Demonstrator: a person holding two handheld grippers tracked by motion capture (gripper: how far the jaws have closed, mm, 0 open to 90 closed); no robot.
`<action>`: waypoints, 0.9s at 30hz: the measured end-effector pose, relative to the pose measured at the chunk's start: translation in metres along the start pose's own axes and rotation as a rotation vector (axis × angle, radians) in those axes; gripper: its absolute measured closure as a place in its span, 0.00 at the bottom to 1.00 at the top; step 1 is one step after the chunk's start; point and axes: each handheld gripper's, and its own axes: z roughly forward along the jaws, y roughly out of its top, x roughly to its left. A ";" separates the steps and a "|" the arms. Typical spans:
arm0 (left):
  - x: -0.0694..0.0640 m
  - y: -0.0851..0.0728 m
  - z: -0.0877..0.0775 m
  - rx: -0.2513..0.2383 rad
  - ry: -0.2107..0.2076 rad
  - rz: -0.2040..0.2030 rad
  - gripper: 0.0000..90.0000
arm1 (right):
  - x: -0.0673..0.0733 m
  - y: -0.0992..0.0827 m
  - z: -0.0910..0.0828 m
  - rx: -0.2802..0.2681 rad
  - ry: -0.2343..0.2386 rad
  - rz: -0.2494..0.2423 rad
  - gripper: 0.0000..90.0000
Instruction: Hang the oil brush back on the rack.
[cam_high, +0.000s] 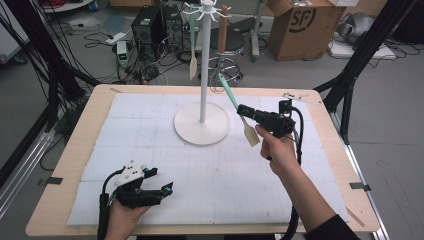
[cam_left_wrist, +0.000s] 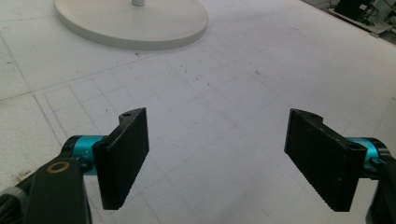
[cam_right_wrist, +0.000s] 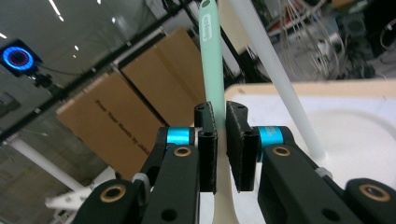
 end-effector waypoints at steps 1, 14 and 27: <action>0.000 0.000 0.000 -0.001 -0.001 0.000 0.25 | 0.002 0.004 0.001 -0.007 0.001 -0.009 0.93; 0.001 -0.001 -0.002 -0.004 0.001 -0.004 0.25 | 0.031 0.039 0.006 -0.064 0.043 -0.069 0.93; 0.003 -0.001 -0.003 -0.001 0.001 -0.005 0.25 | 0.050 0.063 0.005 -0.127 0.068 -0.107 0.93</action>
